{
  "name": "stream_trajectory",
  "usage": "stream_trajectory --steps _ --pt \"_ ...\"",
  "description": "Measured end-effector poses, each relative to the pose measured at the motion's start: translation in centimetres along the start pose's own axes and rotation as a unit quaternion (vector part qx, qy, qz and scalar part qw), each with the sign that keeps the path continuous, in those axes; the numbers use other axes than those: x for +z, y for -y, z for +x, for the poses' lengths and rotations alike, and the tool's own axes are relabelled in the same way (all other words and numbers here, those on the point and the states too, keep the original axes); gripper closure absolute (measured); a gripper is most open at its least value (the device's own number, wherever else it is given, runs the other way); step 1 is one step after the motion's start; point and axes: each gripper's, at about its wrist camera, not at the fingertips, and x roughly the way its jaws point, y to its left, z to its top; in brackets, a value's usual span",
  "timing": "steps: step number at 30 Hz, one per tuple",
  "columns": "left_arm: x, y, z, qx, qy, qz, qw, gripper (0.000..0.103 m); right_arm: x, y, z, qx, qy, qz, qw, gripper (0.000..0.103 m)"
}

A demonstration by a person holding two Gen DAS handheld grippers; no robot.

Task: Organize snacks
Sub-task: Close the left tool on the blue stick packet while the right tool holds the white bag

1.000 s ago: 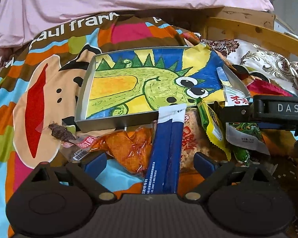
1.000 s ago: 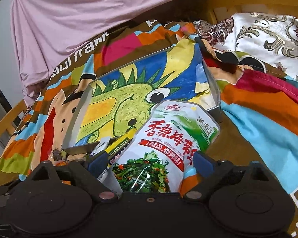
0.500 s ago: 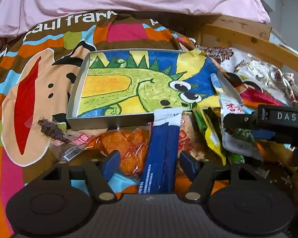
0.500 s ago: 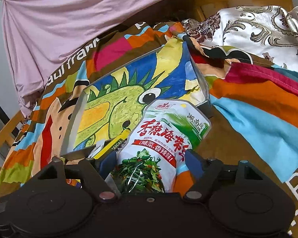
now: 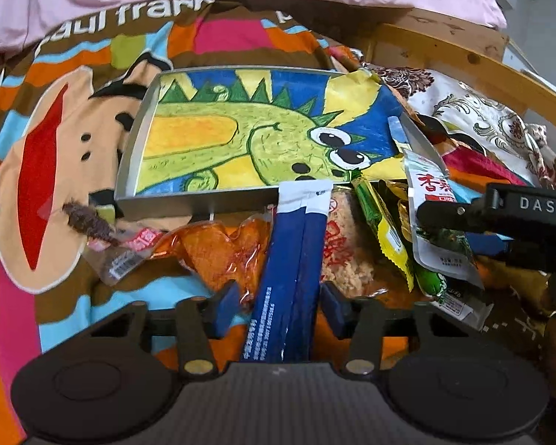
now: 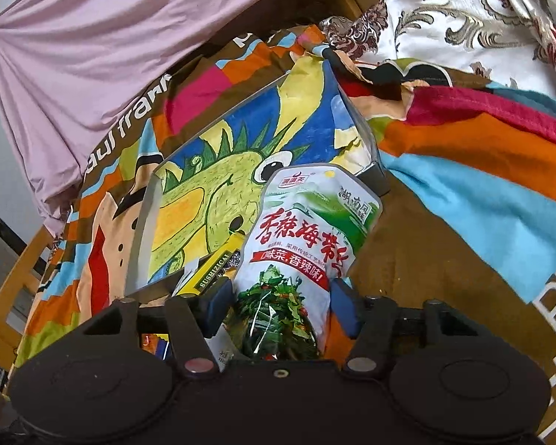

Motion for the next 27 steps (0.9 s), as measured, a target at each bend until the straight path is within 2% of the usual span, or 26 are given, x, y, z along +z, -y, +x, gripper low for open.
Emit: stream_trajectory --steps 7,15,20,27 --pt "-0.3 0.3 -0.6 0.003 -0.014 -0.032 0.9994 0.063 -0.1 0.3 -1.2 0.006 -0.006 0.015 1.000 0.052" --pt "-0.4 0.0 0.1 -0.004 -0.027 -0.047 0.9985 0.059 -0.1 0.8 -0.7 0.012 -0.011 0.025 1.000 0.046" --pt "-0.7 0.1 0.4 0.000 -0.031 -0.050 0.9983 0.062 -0.1 1.0 -1.2 0.018 -0.008 0.037 0.999 0.056" --pt "-0.8 0.5 -1.1 0.007 -0.021 -0.061 0.9979 0.067 0.1 1.1 -2.6 0.029 -0.001 0.045 0.999 0.059"
